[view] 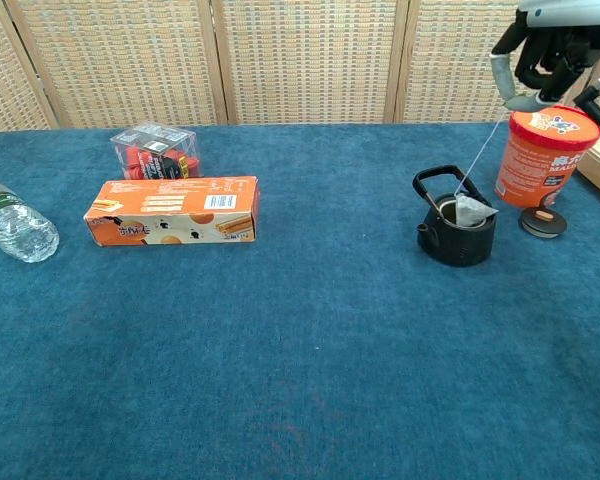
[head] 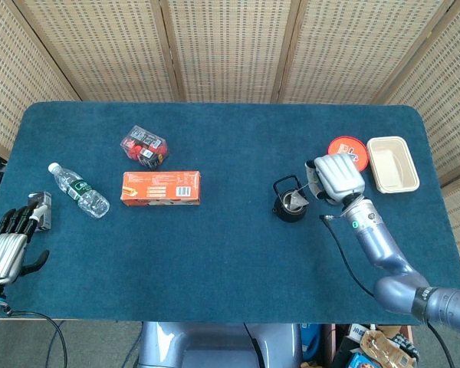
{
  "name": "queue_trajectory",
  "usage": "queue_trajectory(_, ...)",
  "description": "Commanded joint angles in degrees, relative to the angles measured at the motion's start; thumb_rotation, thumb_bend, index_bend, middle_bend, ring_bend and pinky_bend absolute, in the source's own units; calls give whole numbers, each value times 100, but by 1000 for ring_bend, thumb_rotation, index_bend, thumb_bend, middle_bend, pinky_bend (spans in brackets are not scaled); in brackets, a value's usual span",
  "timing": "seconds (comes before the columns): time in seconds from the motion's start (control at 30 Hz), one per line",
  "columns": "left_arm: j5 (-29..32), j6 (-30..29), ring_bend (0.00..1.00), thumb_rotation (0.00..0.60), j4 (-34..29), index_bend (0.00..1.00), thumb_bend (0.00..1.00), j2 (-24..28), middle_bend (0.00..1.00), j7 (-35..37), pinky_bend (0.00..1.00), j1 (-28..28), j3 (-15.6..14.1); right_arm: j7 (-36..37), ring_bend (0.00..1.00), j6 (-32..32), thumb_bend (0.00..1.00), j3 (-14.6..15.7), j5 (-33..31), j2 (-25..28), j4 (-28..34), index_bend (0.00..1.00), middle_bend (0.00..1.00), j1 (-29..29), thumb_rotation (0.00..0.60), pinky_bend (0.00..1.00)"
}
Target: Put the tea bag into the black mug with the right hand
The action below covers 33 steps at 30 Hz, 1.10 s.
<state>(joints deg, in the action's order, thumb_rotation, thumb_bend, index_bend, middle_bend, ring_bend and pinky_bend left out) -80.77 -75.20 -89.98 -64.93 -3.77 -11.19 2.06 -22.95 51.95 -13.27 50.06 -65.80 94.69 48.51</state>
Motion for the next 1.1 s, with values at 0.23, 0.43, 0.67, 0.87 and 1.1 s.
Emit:
queue_trajectory(0.23, -57, -59, 0, 600, -13, 0, 377, 0, 0, 0, 0, -13, 25, -119, 960, 147, 580, 219, 256, -214, 48, 658, 901, -61, 600, 995)
queue_trajectory(0.43, -54, -46, 0, 600, -60, 0, 377, 28, 0, -26, 0, -23, 26, -191, 960, 292, 581, 406, 580, -395, 44, 658, 901, -150, 600, 996)
queue_trajectory(0.67, -48, -31, 0, 600, -88, 0, 377, 34, 0, -52, 0, -35, 27, -125, 960, 372, 581, 577, 1019, -613, -68, 653, 901, -252, 600, 995)
queue_trajectory(0.87, -48, -41, 0, 600, -103, 0, 378, 50, 0, -60, 0, -28, 22, -114, 960, 422, 581, 679, 1283, -760, -169, 627, 900, -319, 600, 995)
queue_trajectory(1.1, -67, -57, 0, 600, -112, 0, 378, 49, 0, -59, 0, -22, 13, -34, 960, 323, 572, 817, 1538, -915, -306, 531, 900, -380, 600, 995)
